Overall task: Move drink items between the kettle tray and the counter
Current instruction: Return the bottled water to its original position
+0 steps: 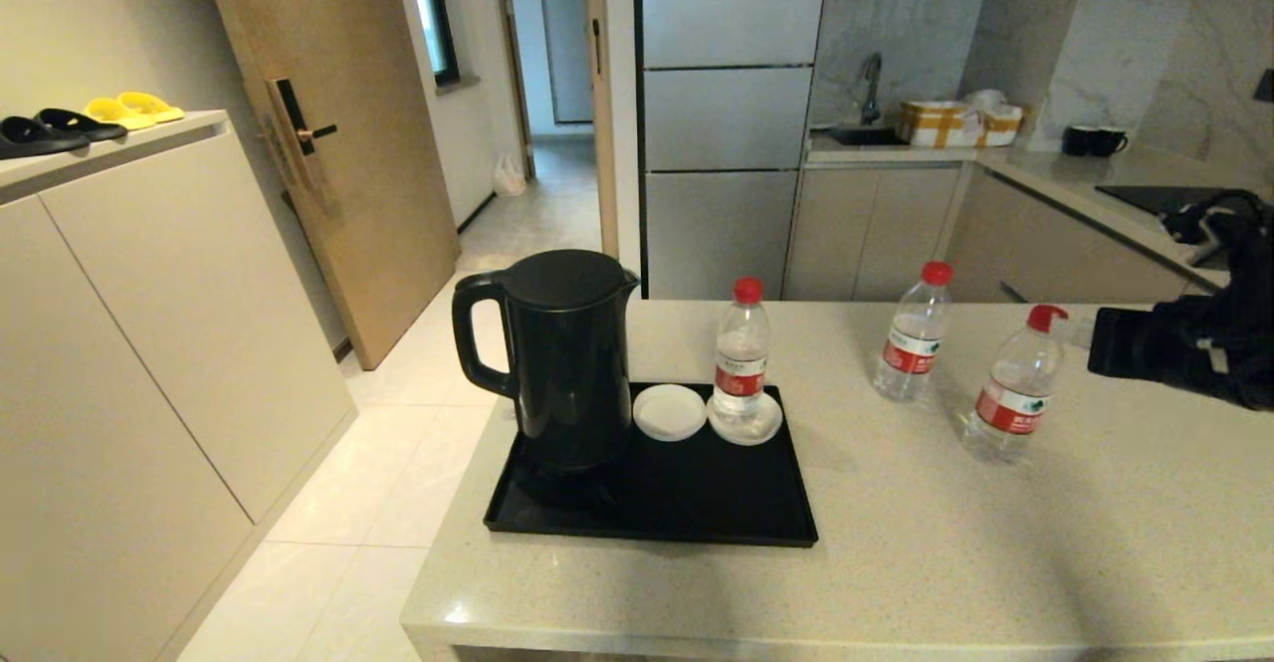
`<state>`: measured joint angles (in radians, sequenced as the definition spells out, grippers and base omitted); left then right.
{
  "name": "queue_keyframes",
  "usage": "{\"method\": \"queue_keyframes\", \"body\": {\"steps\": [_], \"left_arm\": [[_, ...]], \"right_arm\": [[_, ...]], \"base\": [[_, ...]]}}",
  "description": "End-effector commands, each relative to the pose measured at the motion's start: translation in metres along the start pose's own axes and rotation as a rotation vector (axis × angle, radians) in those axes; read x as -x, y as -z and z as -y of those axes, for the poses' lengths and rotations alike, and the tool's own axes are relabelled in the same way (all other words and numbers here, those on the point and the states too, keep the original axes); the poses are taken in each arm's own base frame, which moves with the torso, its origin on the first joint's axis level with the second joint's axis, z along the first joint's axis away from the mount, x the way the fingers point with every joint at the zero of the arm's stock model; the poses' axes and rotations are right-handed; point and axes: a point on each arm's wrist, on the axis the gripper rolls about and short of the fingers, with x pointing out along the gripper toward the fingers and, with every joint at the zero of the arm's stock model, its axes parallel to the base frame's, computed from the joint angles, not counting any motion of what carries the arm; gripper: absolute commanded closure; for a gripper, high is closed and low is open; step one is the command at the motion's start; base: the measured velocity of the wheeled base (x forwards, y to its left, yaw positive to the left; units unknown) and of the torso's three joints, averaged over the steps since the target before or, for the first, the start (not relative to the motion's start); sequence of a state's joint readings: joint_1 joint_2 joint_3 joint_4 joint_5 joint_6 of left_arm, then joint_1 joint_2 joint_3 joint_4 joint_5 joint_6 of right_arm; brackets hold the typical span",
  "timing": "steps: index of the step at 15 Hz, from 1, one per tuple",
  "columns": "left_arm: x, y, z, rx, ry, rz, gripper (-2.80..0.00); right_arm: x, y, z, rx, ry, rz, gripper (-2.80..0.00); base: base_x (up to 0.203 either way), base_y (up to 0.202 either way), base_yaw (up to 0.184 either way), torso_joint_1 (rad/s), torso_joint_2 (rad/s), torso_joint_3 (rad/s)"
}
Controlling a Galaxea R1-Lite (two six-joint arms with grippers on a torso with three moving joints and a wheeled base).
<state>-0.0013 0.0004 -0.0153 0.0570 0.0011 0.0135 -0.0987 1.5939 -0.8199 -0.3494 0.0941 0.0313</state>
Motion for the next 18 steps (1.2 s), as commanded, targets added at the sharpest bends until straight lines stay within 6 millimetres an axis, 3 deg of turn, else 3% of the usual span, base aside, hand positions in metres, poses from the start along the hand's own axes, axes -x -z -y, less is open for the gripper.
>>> {"method": "queue_keyframes", "body": {"steps": [1, 3, 9, 12, 18], "left_arm": [[0.000, 0.000, 0.000, 0.000, 0.000, -0.001, 0.00], [0.000, 0.000, 0.000, 0.000, 0.000, -0.001, 0.00], [0.000, 0.000, 0.000, 0.000, 0.000, 0.000, 0.00], [0.000, 0.000, 0.000, 0.000, 0.000, -0.001, 0.00], [0.000, 0.000, 0.000, 0.000, 0.000, -0.002, 0.00]], "right_arm": [[-0.043, 0.001, 0.015, -0.012, 0.108, -0.089, -2.80], [-0.054, 0.005, 0.019, -0.008, 0.171, -0.123, -2.80], [-0.067, 0.019, 0.017, -0.003, 0.159, -0.172, -2.80], [-0.084, 0.034, 0.018, -0.004, 0.152, -0.224, -2.80], [-0.116, 0.056, 0.017, 0.011, 0.142, -0.074, -2.80]], "base": [[0.000, 0.000, 0.000, 0.000, 0.00, 0.000], [0.000, 0.000, 0.000, 0.000, 0.00, 0.000], [0.000, 0.000, 0.000, 0.000, 0.00, 0.000], [0.000, 0.000, 0.000, 0.000, 0.00, 0.000], [0.000, 0.000, 0.000, 0.000, 0.00, 0.000]]}}
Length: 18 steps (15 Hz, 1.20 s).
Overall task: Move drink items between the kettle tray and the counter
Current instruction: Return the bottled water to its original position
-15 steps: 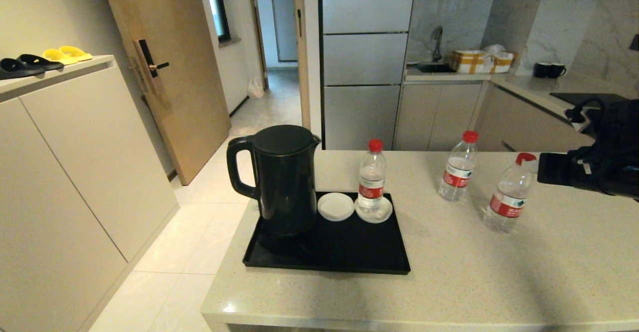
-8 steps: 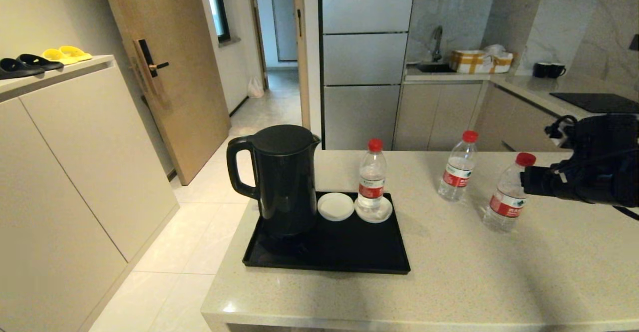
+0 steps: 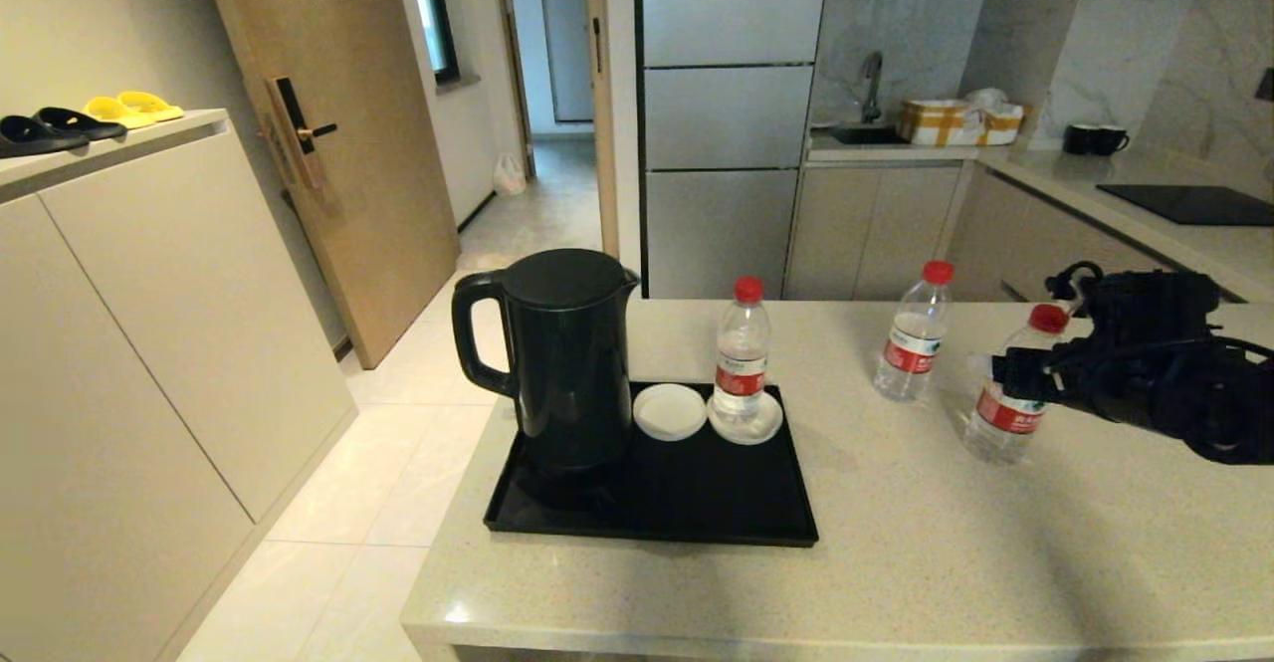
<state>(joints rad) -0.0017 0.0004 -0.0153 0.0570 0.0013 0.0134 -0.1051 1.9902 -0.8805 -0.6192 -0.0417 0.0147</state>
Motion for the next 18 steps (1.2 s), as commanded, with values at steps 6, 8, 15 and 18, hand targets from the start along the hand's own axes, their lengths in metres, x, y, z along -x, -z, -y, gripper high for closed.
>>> {"method": "queue_keyframes", "body": {"steps": [6, 8, 15, 18], "left_arm": [[0.000, 0.000, 0.000, 0.000, 0.000, -0.001, 0.00], [0.000, 0.000, 0.000, 0.000, 0.000, 0.000, 0.00], [0.000, 0.000, 0.000, 0.000, 0.000, -0.002, 0.00], [0.000, 0.000, 0.000, 0.000, 0.000, -0.001, 0.00]], "right_arm": [[-0.026, 0.026, -0.002, -0.006, -0.028, 0.058, 0.00], [-0.027, 0.027, -0.002, -0.006, -0.030, 0.070, 0.00], [0.005, -0.004, -0.008, -0.061, -0.080, 0.130, 0.00], [0.087, -0.037, -0.049, -0.098, -0.316, 0.109, 0.00]], "base": [[0.000, 0.000, 0.000, 0.000, 0.00, 0.000], [0.000, 0.000, 0.000, 0.000, 0.00, 0.000], [0.000, 0.000, 0.000, 0.000, 0.00, 0.000], [0.000, 0.000, 0.000, 0.000, 0.00, 0.000]]}}
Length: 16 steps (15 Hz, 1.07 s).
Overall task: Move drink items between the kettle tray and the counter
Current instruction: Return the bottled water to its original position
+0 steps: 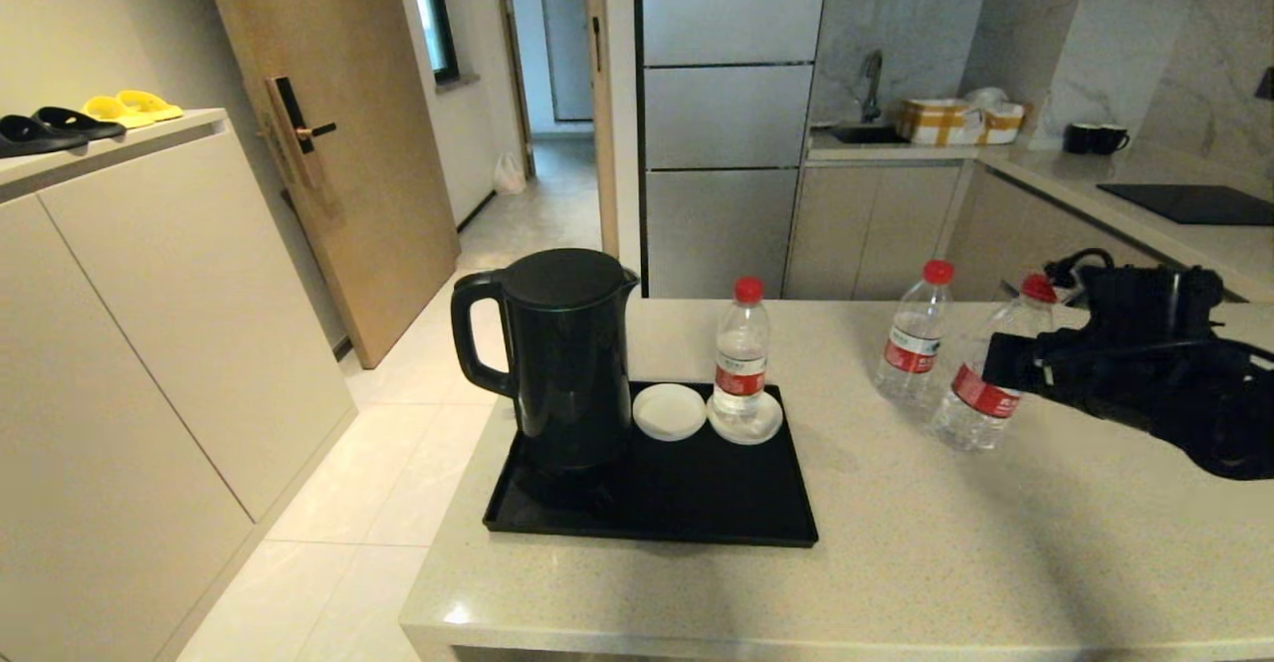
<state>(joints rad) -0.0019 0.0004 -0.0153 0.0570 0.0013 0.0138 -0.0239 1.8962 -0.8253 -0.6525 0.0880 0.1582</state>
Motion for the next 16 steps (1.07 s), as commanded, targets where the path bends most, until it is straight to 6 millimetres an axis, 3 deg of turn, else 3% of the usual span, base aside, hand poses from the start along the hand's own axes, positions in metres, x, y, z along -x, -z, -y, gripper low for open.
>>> {"method": "queue_keyframes", "body": {"steps": [1, 3, 5, 8, 11, 16], "left_arm": [[0.000, 0.000, 0.000, 0.000, -0.001, -0.001, 0.00], [0.000, 0.000, 0.000, 0.000, -0.001, -0.002, 0.00], [0.000, 0.000, 0.000, 0.000, -0.001, -0.001, 0.00], [0.000, 0.000, 0.000, 0.000, -0.001, -0.002, 0.00], [0.000, 0.000, 0.000, 0.000, -0.001, -0.001, 0.00], [0.000, 0.000, 0.000, 0.000, -0.001, -0.001, 0.00]], "right_arm": [[0.067, -0.026, -0.067, 0.030, -0.222, 0.016, 0.00], [0.080, -0.022, -0.118, 0.068, -0.334, -0.013, 0.00], [0.058, -0.008, -0.155, 0.105, -0.338, -0.066, 0.00], [0.023, 0.042, -0.212, 0.221, -0.378, -0.135, 0.00], [-0.001, 0.085, -0.235, 0.305, -0.351, -0.148, 0.00], [-0.016, 0.109, -0.252, 0.289, -0.383, -0.075, 0.00]], "base": [[0.000, 0.000, 0.000, 0.000, 0.00, 0.000], [0.000, 0.000, 0.000, 0.000, 0.00, 0.000], [0.000, 0.000, 0.000, 0.000, 0.00, 0.000], [0.000, 0.000, 0.000, 0.000, 0.00, 0.000], [0.000, 0.000, 0.000, 0.000, 0.00, 0.000], [0.000, 0.000, 0.000, 0.000, 0.00, 0.000]]}}
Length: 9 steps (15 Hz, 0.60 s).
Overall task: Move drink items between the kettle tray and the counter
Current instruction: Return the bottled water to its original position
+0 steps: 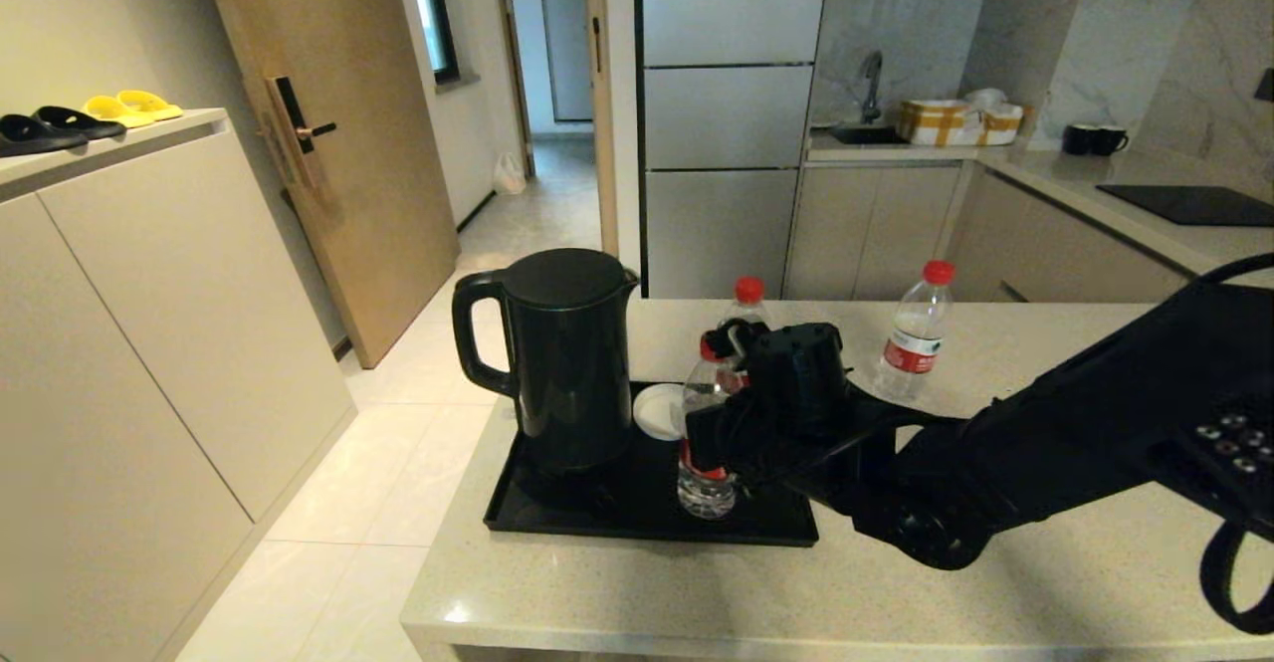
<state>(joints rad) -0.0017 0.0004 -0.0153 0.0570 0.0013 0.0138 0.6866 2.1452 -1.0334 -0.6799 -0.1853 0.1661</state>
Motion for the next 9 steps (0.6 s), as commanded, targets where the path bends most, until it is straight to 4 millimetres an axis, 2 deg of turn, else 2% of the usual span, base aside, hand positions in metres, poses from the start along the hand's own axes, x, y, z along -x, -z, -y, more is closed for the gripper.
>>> {"method": "queue_keyframes", "body": {"steps": [1, 3, 8, 9], "left_arm": [[0.000, 0.000, 0.000, 0.000, 0.000, -0.001, 0.00], [0.000, 0.000, 0.000, 0.000, 0.000, -0.002, 0.00], [0.000, 0.000, 0.000, 0.000, 0.000, -0.001, 0.00], [0.000, 0.000, 0.000, 0.000, 0.000, -0.002, 0.00]], "right_arm": [[-0.015, 0.021, -0.014, -0.011, -0.006, 0.004, 0.00], [-0.020, 0.021, -0.020, -0.035, 0.023, 0.028, 0.00], [-0.017, 0.022, -0.025, -0.032, 0.014, 0.028, 0.00], [-0.018, 0.023, -0.025, -0.030, 0.016, 0.025, -1.98]], "base": [[0.000, 0.000, 0.000, 0.000, 0.00, 0.000], [0.000, 0.000, 0.000, 0.000, 0.00, 0.000], [0.000, 0.000, 0.000, 0.000, 0.00, 0.000], [0.000, 0.000, 0.000, 0.000, 0.00, 0.000]]}}
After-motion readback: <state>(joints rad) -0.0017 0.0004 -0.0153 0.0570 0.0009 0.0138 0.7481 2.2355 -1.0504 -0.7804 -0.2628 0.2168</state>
